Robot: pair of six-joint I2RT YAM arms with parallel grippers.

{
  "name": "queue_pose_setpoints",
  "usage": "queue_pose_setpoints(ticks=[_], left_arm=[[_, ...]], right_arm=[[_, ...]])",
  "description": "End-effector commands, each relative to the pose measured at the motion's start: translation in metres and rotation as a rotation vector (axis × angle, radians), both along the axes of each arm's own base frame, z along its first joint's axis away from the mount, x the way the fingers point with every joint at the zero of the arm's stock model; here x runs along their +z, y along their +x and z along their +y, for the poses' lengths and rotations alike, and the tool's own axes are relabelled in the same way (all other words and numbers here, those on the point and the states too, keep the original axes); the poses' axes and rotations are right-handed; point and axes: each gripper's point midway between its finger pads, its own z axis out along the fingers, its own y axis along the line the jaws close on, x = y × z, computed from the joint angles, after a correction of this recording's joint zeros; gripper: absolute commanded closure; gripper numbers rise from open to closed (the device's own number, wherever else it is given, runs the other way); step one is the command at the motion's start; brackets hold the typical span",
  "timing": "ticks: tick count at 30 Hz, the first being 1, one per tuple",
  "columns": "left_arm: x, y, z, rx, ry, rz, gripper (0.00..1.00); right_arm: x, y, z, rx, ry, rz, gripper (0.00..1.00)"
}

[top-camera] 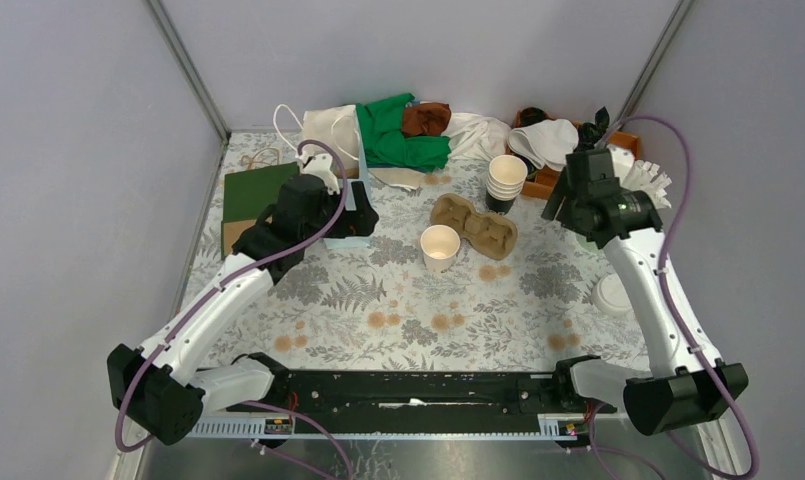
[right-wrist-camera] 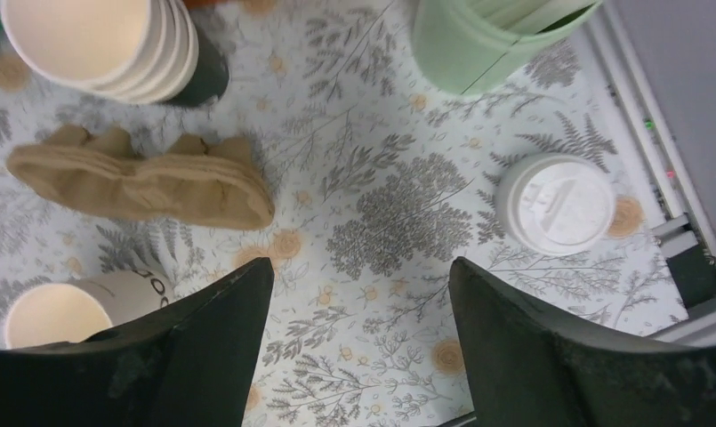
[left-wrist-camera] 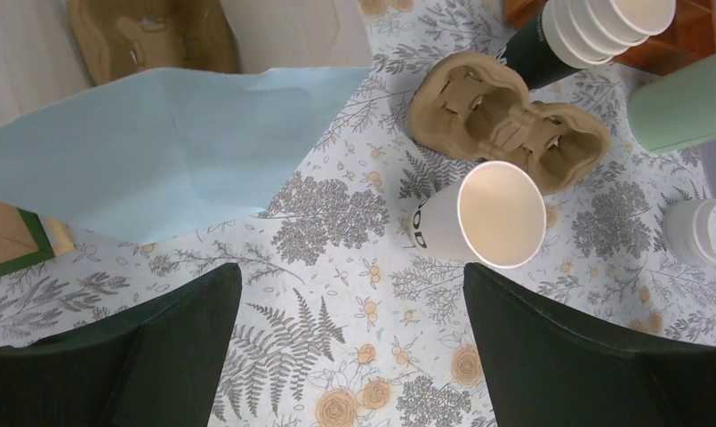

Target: Pack the takeout coffee

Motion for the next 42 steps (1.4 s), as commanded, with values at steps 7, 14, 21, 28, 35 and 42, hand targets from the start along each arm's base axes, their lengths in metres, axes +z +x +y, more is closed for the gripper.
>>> queue_pose_setpoints(ticks=[7, 14, 21, 28, 35, 42], left_arm=[[0.021, -0.013, -0.058, -0.223, -0.036, -0.139, 0.01], [0.024, -0.022, -0.088, -0.322, -0.024, -0.189, 0.01], [0.018, -0.028, -0.123, -0.361, -0.053, -0.150, 0.01], [0.030, -0.027, -0.119, -0.314, -0.088, -0.158, 0.01], [0.036, -0.030, -0.124, -0.318, -0.150, -0.167, 0.01], [0.023, -0.042, -0.125, -0.353, -0.166, -0.120, 0.01]], right_arm=[[0.003, -0.038, -0.034, -0.237, 0.060, 0.049, 0.12], [-0.048, -0.049, -0.036, -0.420, 0.149, 0.086, 0.00], [-0.062, -0.040, -0.048, -0.445, 0.082, 0.070, 0.00], [-0.068, -0.022, -0.065, -0.431, 0.006, 0.049, 0.00], [-0.086, -0.042, -0.123, -0.639, 0.010, 0.065, 0.00], [-0.099, -0.059, -0.141, -0.719, -0.025, 0.071, 0.00]])
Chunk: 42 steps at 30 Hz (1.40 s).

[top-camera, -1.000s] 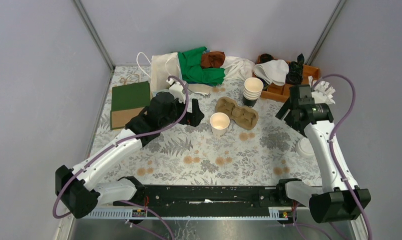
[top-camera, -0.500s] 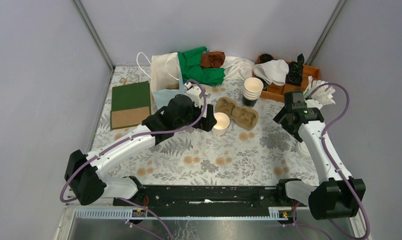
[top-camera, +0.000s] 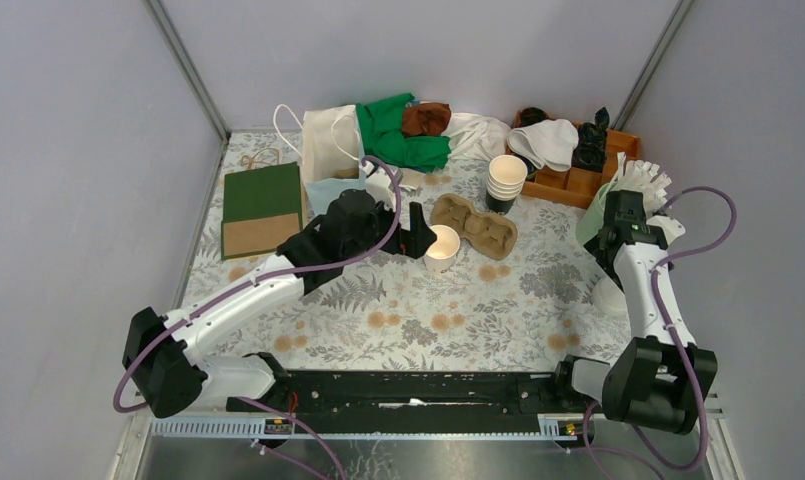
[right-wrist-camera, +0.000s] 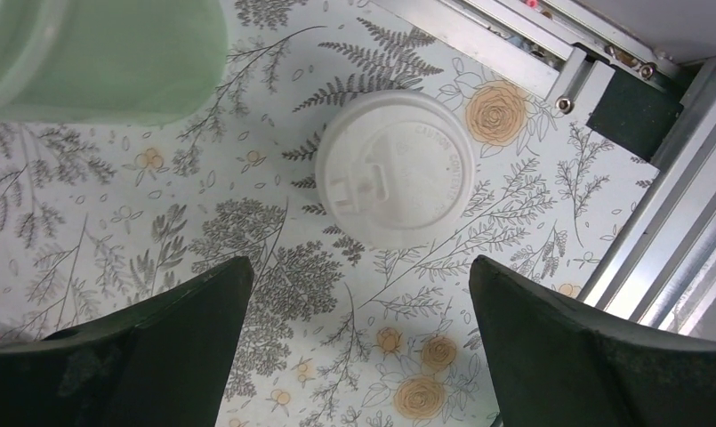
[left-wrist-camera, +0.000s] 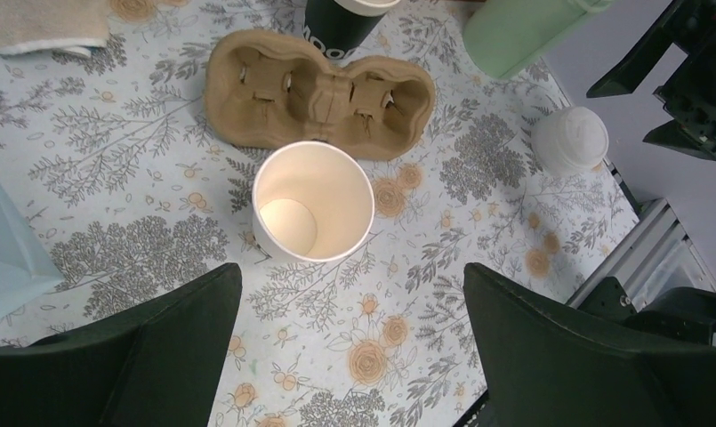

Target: Pack the takeout coffee

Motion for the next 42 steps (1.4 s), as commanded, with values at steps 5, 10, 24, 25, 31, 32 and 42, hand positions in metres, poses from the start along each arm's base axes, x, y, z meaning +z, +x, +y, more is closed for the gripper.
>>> queue_pose_setpoints(ticks=[5, 10, 24, 25, 31, 32, 42], left_arm=[[0.007, -0.007, -0.005, -0.030, -0.063, 0.000, 0.01], [0.003, -0.006, -0.005, -0.029, -0.052, 0.000, 0.01], [-0.010, -0.010, 0.000, -0.032, -0.031, 0.010, 0.01], [-0.010, -0.010, 0.000, -0.033, -0.030, 0.010, 0.01], [-0.010, -0.011, 0.001, -0.033, -0.027, 0.002, 0.01], [-0.010, -0.011, 0.001, -0.034, -0.028, 0.002, 0.01], [-0.013, -0.012, 0.002, -0.039, -0.024, 0.002, 0.01]], right_arm=[[-0.012, -0.003, -0.020, -0.036, -0.007, -0.015, 0.00], [-0.028, -0.004, -0.024, -0.034, 0.020, 0.002, 0.00], [-0.058, 0.005, -0.025, -0.022, 0.108, 0.010, 0.00], [-0.058, 0.003, -0.027, -0.030, 0.102, 0.017, 0.00], [-0.053, -0.003, -0.033, -0.061, 0.063, 0.023, 0.00], [-0.052, -0.003, -0.034, -0.063, 0.059, 0.023, 0.00], [-0.059, -0.012, -0.037, -0.086, 0.058, 0.065, 0.00]])
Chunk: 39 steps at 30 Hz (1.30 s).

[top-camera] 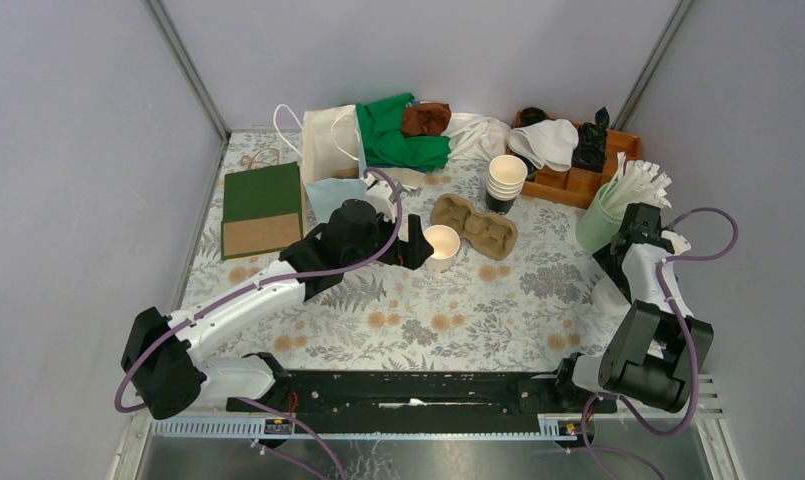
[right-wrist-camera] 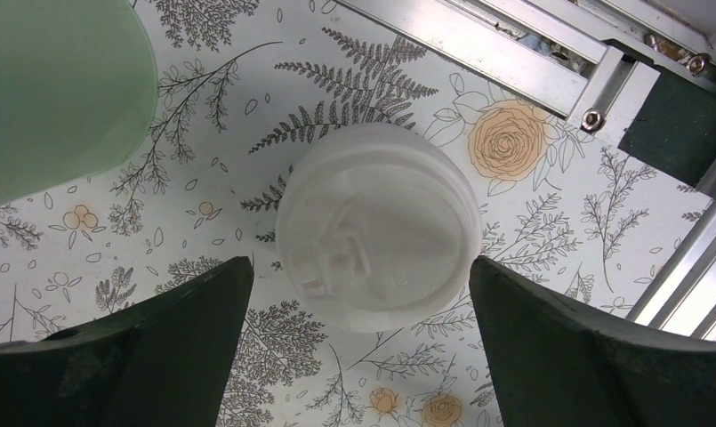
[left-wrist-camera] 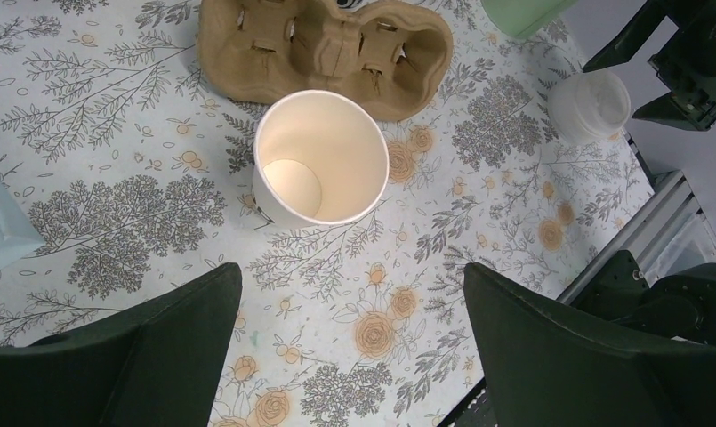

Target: Pack the takeout coffee

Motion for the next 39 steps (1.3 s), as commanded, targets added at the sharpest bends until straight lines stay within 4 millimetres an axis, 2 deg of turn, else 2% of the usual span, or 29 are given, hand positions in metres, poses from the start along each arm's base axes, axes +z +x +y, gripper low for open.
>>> queue_pose_setpoints(ticks=[1, 12, 17, 24, 30, 35, 39], left_arm=[[0.019, 0.000, -0.003, -0.020, -0.049, -0.062, 0.01], [0.018, 0.000, -0.004, -0.027, -0.049, -0.064, 0.01], [0.016, 0.000, -0.003, -0.027, -0.044, -0.067, 0.01], [0.017, 0.000, -0.001, -0.025, -0.042, -0.073, 0.01], [0.020, 0.000, -0.001, -0.025, -0.045, -0.080, 0.01], [0.018, -0.001, -0.001, -0.025, -0.046, -0.073, 0.01], [0.018, -0.003, -0.001, -0.026, -0.054, -0.068, 0.01]], right_arm=[[-0.003, -0.010, -0.007, -0.034, -0.027, 0.034, 0.00], [-0.013, -0.016, -0.007, -0.057, -0.003, 0.045, 0.01], [-0.011, -0.016, -0.007, -0.064, -0.006, 0.035, 0.10], [0.008, -0.013, -0.006, -0.070, -0.008, 0.001, 0.15], [0.027, -0.005, 0.008, -0.025, 0.054, -0.085, 0.17], [0.031, -0.002, 0.021, 0.011, 0.108, -0.105, 0.17], [0.028, -0.007, 0.016, -0.005, 0.084, -0.081, 0.15]])
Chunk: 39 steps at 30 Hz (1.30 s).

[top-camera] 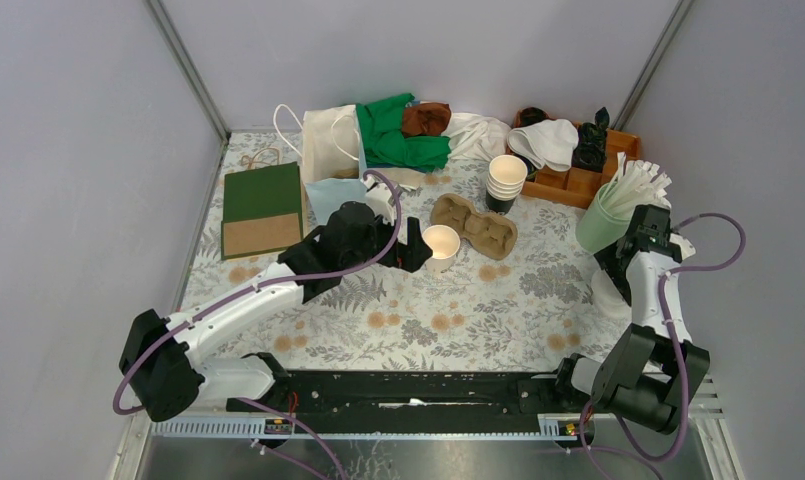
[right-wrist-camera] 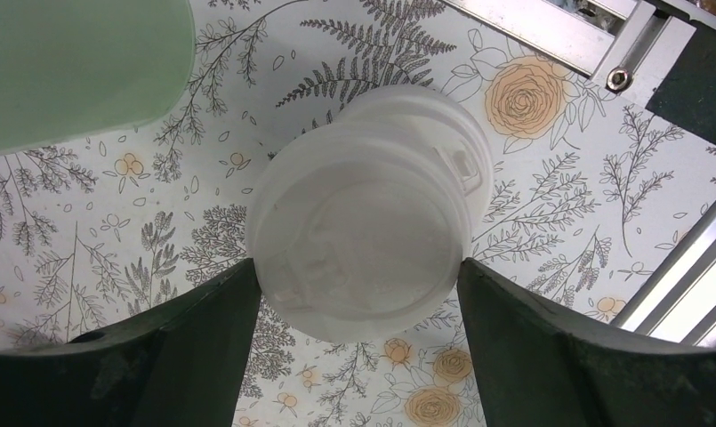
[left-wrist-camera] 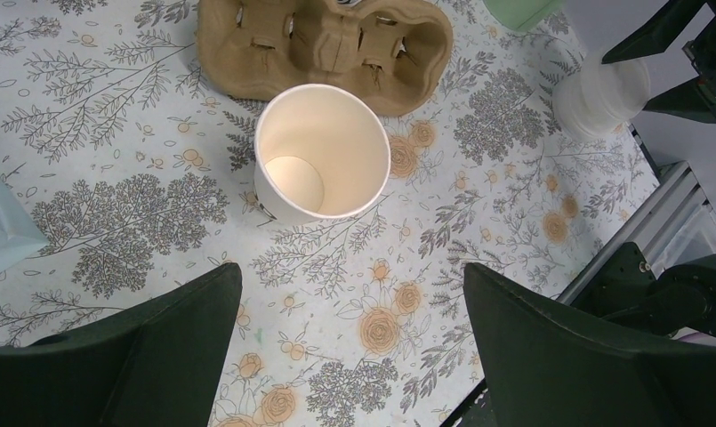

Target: Pack the takeout coffee

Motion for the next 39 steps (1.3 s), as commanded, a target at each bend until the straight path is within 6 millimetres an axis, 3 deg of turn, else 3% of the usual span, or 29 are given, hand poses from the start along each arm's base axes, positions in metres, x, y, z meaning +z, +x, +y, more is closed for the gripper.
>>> queue_pose_setpoints(ticks=[1, 10, 19, 25, 29, 39], left_arm=[[0.020, 0.000, -0.003, -0.011, -0.064, -0.054, 0.01], [0.020, -0.005, -0.007, -0.035, -0.079, -0.041, 0.01], [0.017, -0.008, -0.009, -0.040, -0.079, -0.040, 0.01], [0.017, -0.009, -0.005, -0.032, -0.074, -0.049, 0.01], [0.017, -0.009, -0.005, -0.031, -0.074, -0.051, 0.01], [0.017, -0.008, -0.005, -0.028, -0.073, -0.051, 0.01]], right_arm=[[0.008, -0.002, -0.003, -0.013, -0.012, 0.006, 0.15], [-0.004, -0.019, -0.020, -0.092, -0.094, 0.101, 0.14], [-0.031, -0.014, -0.014, -0.065, -0.044, 0.119, 0.13], [-0.036, -0.015, -0.013, -0.071, -0.037, 0.126, 0.12], [-0.028, -0.017, -0.014, -0.066, -0.052, 0.115, 0.13], [0.018, -0.012, -0.018, -0.054, -0.110, 0.037, 0.12]])
